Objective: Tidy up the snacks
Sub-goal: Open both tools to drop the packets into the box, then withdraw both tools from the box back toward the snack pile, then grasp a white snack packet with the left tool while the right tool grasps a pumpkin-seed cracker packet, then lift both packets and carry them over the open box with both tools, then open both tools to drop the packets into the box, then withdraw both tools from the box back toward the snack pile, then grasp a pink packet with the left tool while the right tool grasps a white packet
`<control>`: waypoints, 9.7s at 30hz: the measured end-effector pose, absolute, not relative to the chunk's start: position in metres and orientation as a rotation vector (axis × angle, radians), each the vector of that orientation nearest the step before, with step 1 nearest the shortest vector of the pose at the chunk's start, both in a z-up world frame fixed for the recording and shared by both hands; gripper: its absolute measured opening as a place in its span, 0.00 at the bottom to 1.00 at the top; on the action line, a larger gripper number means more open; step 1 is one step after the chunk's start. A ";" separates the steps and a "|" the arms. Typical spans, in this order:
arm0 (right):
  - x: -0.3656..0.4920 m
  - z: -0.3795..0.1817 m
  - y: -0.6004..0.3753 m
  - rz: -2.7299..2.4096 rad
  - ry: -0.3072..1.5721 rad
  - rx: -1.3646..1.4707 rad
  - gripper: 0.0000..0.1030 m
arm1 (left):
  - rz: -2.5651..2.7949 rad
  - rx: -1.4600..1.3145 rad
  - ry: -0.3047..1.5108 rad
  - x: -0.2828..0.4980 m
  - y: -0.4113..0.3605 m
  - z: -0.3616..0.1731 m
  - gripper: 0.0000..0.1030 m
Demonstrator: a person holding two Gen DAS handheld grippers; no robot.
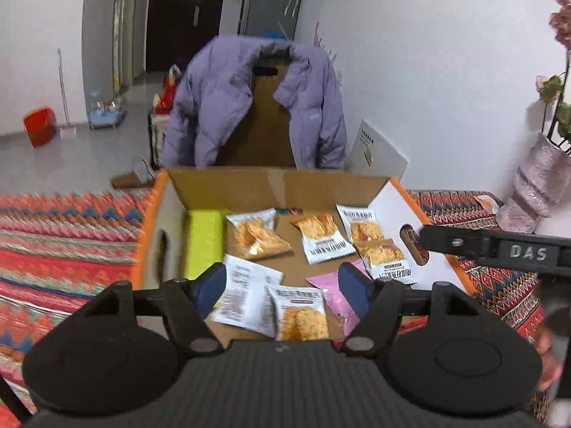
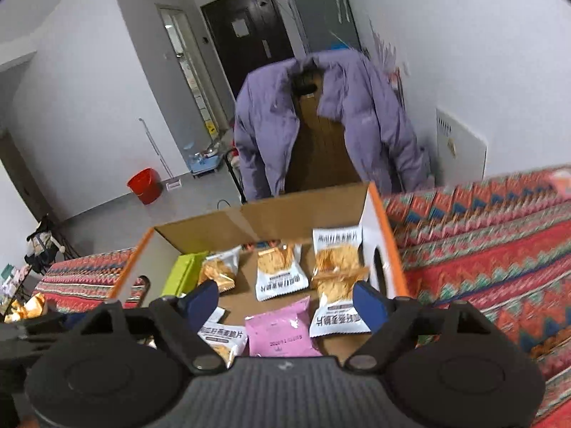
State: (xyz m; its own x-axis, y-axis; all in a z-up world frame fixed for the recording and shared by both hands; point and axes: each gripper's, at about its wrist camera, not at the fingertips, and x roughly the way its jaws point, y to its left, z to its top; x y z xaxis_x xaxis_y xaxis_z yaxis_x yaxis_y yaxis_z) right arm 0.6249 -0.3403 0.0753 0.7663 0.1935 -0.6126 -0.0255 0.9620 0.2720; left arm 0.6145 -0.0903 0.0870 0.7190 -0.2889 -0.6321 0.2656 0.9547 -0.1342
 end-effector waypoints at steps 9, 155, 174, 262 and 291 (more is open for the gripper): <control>0.530 0.137 -0.338 0.139 0.610 0.054 0.86 | -0.185 0.041 0.591 0.520 -0.040 0.154 0.75; 0.442 0.111 -0.345 0.402 0.473 0.305 0.50 | -0.148 -0.075 0.478 0.473 -0.026 0.130 0.46; 0.762 0.026 -0.282 0.136 0.797 0.096 0.51 | -0.190 -0.033 0.715 0.701 -0.103 0.047 0.46; 0.267 0.039 -0.336 0.197 0.540 0.012 1.00 | -0.154 0.061 0.616 0.288 -0.032 0.035 1.00; 0.533 -0.044 -0.361 0.121 0.662 0.259 0.56 | -0.337 0.126 0.651 0.463 -0.057 -0.035 0.61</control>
